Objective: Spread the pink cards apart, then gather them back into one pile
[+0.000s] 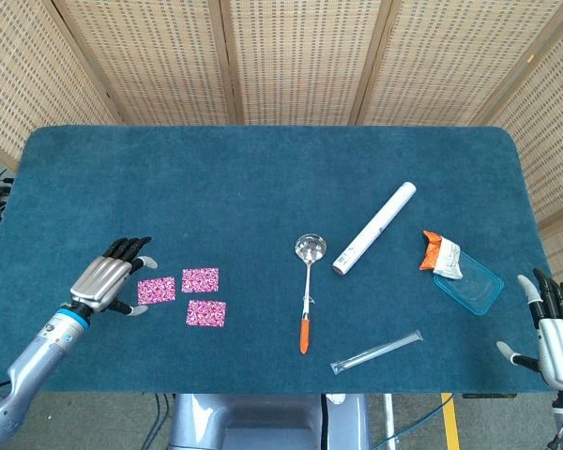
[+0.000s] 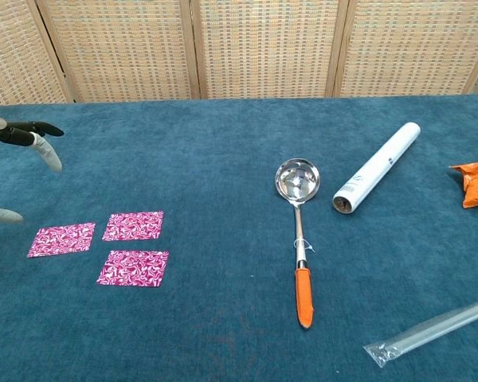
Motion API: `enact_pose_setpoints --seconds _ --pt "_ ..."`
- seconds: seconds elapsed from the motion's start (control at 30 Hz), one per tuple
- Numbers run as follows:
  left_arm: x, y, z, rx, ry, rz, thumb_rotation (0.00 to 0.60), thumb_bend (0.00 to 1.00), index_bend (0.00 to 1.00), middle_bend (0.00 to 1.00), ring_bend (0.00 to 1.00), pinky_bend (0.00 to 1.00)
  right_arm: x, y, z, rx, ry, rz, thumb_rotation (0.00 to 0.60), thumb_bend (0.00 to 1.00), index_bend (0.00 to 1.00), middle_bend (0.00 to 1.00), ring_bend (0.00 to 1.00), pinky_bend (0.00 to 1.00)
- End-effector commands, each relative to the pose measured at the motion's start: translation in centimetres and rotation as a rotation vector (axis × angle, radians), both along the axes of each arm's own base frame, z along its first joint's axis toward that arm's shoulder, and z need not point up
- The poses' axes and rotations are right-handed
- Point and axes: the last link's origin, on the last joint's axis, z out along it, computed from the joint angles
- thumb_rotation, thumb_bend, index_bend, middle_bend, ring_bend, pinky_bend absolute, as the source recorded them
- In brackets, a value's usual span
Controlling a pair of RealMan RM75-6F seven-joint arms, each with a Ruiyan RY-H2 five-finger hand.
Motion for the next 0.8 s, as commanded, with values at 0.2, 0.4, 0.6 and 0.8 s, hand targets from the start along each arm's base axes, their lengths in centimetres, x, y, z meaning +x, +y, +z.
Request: enact_pose_setpoints --seconds 0.2,0.4,0.6,0.8 --pt "-0.3 1.5 -0.7 0.110 0.172 -0.035 0.558 0.18 0.35 0.03 0.00 0.00 -0.2 -0.2 -0.1 0.011 -0.005 0.003 0.600 0.00 0.05 0.00 0.00 0.00" --pt "0.3 2.4 -1.9 0.112 0.193 -0.040 0.560 0.21 0.36 0.03 0.00 0.00 -0.2 -0.4 -0.1 0.017 -0.006 0.009 0.600 0.00 0.05 0.00 0.00 0.00" --pt "1.1 2.9 -3.1 0.091 0.171 -0.034 0.567 0.21 0.36 0.03 0.00 0.00 -0.1 -0.6 -0.1 0.019 -0.005 0.014 0.600 0.00 0.05 0.00 0.00 0.00" --pt "2.2 3.4 -4.9 0.052 0.173 -0.042 0.567 0.18 0.36 0.03 0.00 0.00 -0.2 -0.6 -0.3 0.025 -0.011 0.013 0.600 0.00 0.05 0.00 0.00 0.00"
